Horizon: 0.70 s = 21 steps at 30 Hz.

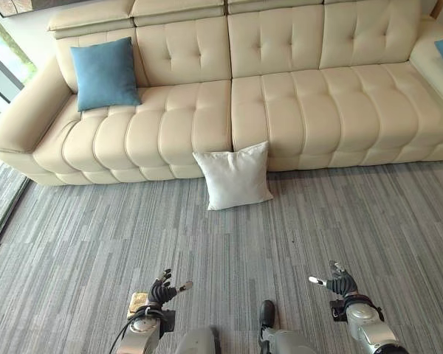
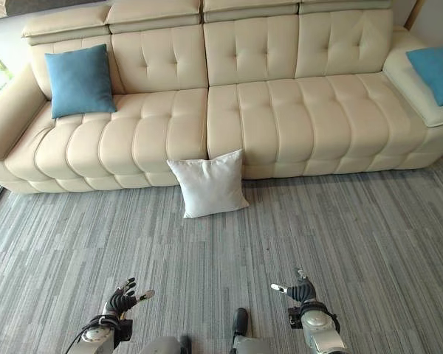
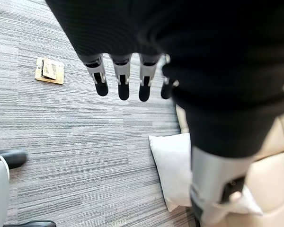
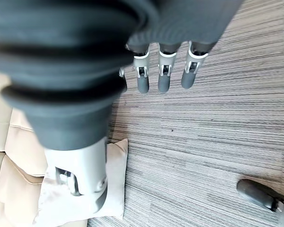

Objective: Pick up all the scattered cushions and arrange them neatly on the sofa.

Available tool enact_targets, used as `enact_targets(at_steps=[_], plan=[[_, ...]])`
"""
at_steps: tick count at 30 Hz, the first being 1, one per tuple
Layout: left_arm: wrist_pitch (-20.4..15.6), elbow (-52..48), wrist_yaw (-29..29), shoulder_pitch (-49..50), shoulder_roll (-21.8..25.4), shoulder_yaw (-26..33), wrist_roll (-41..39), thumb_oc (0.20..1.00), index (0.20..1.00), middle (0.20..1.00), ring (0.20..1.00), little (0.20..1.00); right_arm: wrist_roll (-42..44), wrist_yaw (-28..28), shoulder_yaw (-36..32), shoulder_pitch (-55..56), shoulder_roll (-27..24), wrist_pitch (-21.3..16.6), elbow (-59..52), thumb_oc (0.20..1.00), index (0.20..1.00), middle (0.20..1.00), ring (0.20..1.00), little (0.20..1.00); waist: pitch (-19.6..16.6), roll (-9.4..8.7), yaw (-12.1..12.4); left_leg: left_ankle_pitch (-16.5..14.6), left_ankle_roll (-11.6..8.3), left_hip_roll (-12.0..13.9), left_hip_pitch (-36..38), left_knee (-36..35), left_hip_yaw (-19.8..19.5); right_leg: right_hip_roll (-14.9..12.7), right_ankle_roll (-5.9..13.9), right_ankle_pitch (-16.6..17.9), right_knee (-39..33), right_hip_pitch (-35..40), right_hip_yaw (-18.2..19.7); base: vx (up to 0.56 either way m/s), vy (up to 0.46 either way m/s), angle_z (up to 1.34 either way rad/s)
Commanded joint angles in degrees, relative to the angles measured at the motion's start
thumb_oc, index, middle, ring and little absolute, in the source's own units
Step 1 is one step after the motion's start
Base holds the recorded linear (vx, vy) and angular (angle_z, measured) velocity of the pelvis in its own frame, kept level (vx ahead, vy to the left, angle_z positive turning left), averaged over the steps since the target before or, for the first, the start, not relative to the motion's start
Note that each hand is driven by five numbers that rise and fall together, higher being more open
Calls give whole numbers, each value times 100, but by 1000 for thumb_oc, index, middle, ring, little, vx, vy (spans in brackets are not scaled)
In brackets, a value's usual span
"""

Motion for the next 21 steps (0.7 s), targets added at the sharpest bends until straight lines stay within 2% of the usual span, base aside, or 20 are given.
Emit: enact_targets(at_steps=[1, 2, 8, 9, 11, 13, 14, 16, 17, 18, 20, 21], plan=[[-119, -162, 149, -35, 142, 27, 16, 1000, 1000, 1000, 1000, 1000, -54, -112, -31, -4, -218, -234, -312, 1000, 1000, 1000, 1000, 1000, 17, 73, 198, 657, 87, 71, -210, -443, 40, -241, 782, -1201, 409, 444, 9, 248, 46, 2], [-109, -155, 158, -23, 132, 20, 23, 1000, 1000, 1000, 1000, 1000, -78, -141, -28, 9, -222, -222, -299, 1000, 1000, 1000, 1000, 1000, 17, 94, 222, 862, 48, 118, -269, -665, 78, -218, 772, -1281, 414, 533, -11, 246, 47, 0], [-132, -96, 225, -16, 107, 4, 2, 1000, 1000, 1000, 1000, 1000, -229, -214, 47, 55, -181, -147, -204, 1000, 1000, 1000, 1000, 1000, 18, 92, 377, 1147, -32, 260, -632, -1173, 294, -219, 805, -1535, 421, 934, -18, 256, 105, 8], [-152, -96, 229, 6, 121, 24, 6, 1000, 1000, 1000, 1000, 1000, -334, -188, 79, 73, -172, -125, -184, 1000, 1000, 1000, 1000, 1000, -36, 103, 418, 1213, -38, 307, -640, -1251, 428, -223, 853, -1573, 405, 1056, -7, 271, 175, 8], [-157, -60, 216, 61, 134, 57, -5, 1000, 1000, 1000, 1000, 1000, -397, -141, 100, 115, -116, -106, -173, 1000, 1000, 1000, 1000, 1000, -153, 109, 450, 1318, -8, 325, -585, -1217, 457, -277, 925, -1624, 392, 1187, 28, 357, 240, -2], [-163, -16, 216, 67, 129, 76, -42, 1000, 1000, 1000, 1000, 1000, -423, -135, 127, 103, -85, -104, -132, 1000, 1000, 1000, 1000, 1000, -203, 79, 465, 1274, 35, 276, -611, -1095, 416, -358, 948, -1633, 451, 1188, 44, 296, 217, -10], [-151, 40, 217, 70, 146, 84, -91, 1000, 1000, 1000, 1000, 1000, -422, -106, 107, 124, 9, -74, -47, 1000, 1000, 1000, 1000, 1000, -254, -21, 471, 1104, 130, 145, -586, -865, 397, -538, 1015, -1624, 718, 1189, 93, 280, 232, -3], [-124, 125, 185, 43, 203, 75, -45, 1000, 1000, 1000, 1000, 1000, -416, -74, 116, 117, 85, -57, 89, 1000, 1000, 1000, 1000, 1000, -313, -111, 495, 863, 289, -2, -455, -771, 406, -682, 1121, -1520, 1242, 1022, 197, 267, 225, 6], [-124, 126, 185, 40, 202, 75, -45, 1000, 1000, 1000, 1000, 1000, -416, -74, 115, 114, 84, -58, 90, 1000, 1000, 1000, 1000, 1000, -325, -101, 500, 870, 288, 10, -474, -770, 407, -670, 1119, -1506, 1237, 1003, 202, 219, 229, 9], [-98, 123, 161, 47, 276, 89, -36, 1000, 1000, 1000, 1000, 1000, -445, -38, 155, 139, 154, -35, 93, 1000, 1000, 1000, 1000, 1000, -286, -143, 463, 680, 467, -126, -262, -792, 401, -796, 1217, -1179, 2155, 616, 316, 194, 233, 1], [-94, 86, 175, 31, 355, 98, -25, 1000, 1000, 1000, 1000, 1000, -489, -56, 201, 109, 189, -15, 108, 1000, 1000, 1000, 1000, 1000, -213, -125, 423, 545, 614, -203, -58, -851, 424, -859, 1320, -757, 2949, 207, 403, 171, 202, 4], [-94, 86, 175, 29, 353, 98, -25, 1000, 1000, 1000, 1000, 1000, -490, -56, 200, 107, 187, -15, 108, 1000, 1000, 1000, 1000, 1000, -226, -113, 430, 552, 611, -187, -77, -851, 428, -842, 1315, -739, 2937, 188, 408, 190, 147, 5]])
